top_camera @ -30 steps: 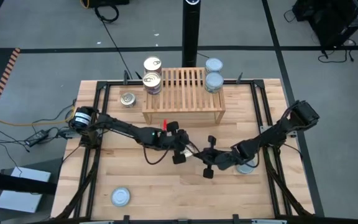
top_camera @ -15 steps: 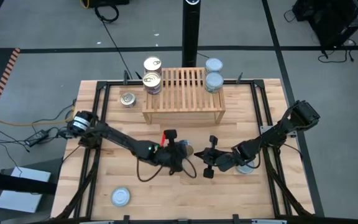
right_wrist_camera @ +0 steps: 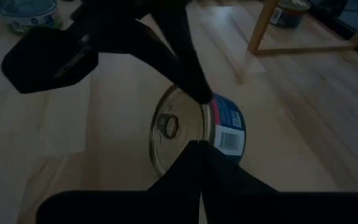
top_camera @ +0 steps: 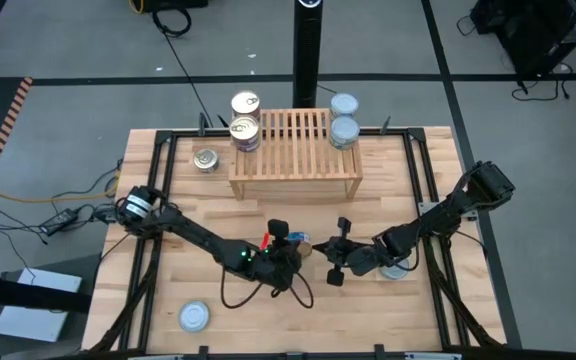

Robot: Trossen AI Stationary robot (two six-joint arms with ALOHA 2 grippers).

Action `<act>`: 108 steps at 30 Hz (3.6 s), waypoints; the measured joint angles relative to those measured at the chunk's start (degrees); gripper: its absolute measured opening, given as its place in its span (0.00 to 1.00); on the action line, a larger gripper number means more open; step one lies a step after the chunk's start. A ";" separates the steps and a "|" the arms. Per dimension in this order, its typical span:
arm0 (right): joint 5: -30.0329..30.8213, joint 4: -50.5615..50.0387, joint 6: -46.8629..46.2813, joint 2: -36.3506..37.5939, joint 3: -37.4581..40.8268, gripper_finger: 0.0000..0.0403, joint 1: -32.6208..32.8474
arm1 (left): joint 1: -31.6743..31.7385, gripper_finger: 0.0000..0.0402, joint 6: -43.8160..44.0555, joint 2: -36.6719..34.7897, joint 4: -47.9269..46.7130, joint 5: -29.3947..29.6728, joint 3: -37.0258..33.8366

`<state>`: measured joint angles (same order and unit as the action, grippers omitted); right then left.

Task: Stack canned seafood by type on shelf
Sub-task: Put the blue-pink tuna can on the shelf

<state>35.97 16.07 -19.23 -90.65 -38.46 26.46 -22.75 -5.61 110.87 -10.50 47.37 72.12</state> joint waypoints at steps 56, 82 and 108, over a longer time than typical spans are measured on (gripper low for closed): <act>-35.38 21.60 -4.97 -16.87 0.02 0.01 -17.94 | -2.21 0.04 -1.65 0.02 0.08 1.25 0.00; -32.61 23.59 -2.84 -16.48 0.00 0.01 -16.79 | -1.40 0.08 -2.79 -0.22 -10.75 2.76 5.01; -32.24 12.70 11.65 -16.59 -9.15 0.01 -7.88 | 4.05 0.01 23.92 -16.65 5.78 -13.80 -26.00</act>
<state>3.73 28.76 -7.58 -107.24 -47.61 18.58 -18.70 18.30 94.22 -4.72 33.57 46.12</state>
